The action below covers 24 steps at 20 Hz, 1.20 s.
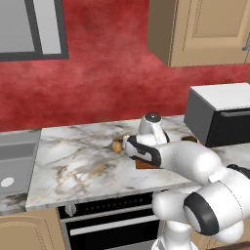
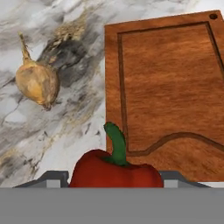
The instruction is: Place the avocado, onion, tomato, and bell pepper on the cutting board.
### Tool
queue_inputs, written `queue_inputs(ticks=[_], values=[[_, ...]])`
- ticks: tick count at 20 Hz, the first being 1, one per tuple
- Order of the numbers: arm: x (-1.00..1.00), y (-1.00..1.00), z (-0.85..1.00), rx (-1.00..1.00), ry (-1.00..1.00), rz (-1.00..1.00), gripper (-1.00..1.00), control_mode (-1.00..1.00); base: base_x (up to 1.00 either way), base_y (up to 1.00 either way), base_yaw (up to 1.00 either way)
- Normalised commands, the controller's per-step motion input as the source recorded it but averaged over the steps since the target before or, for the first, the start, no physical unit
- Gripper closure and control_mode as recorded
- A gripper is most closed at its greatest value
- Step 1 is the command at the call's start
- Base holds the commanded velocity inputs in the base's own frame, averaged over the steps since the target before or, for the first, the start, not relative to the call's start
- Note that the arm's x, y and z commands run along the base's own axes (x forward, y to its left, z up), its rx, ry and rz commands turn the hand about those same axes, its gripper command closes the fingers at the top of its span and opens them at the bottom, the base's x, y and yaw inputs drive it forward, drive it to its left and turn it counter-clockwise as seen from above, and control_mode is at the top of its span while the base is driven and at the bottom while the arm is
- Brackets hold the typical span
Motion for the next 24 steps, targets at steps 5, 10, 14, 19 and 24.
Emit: queue_inputs(ticks=[5,10,14,19,24], values=[[0.72,-0.71,0.04,0.13,0.0,-0.06,1.0,-1.0,0.0,0.0,0.0],[0.55,-0.52,0.0,0.09,0.0,-0.02,1.0,-1.0,0.0,0.0,0.0],[0.0,0.0,-0.01,0.0,0.0,0.0,1.0,-1.0,0.0,0.0,0.0],[0.01,0.0,-0.19,-0.05,0.0,0.0,1.0,-1.0,0.0,0.0,0.0],[0.18,-0.12,-0.27,-0.03,-0.04,0.0,1.0,-1.0,0.0,0.0,0.0]])
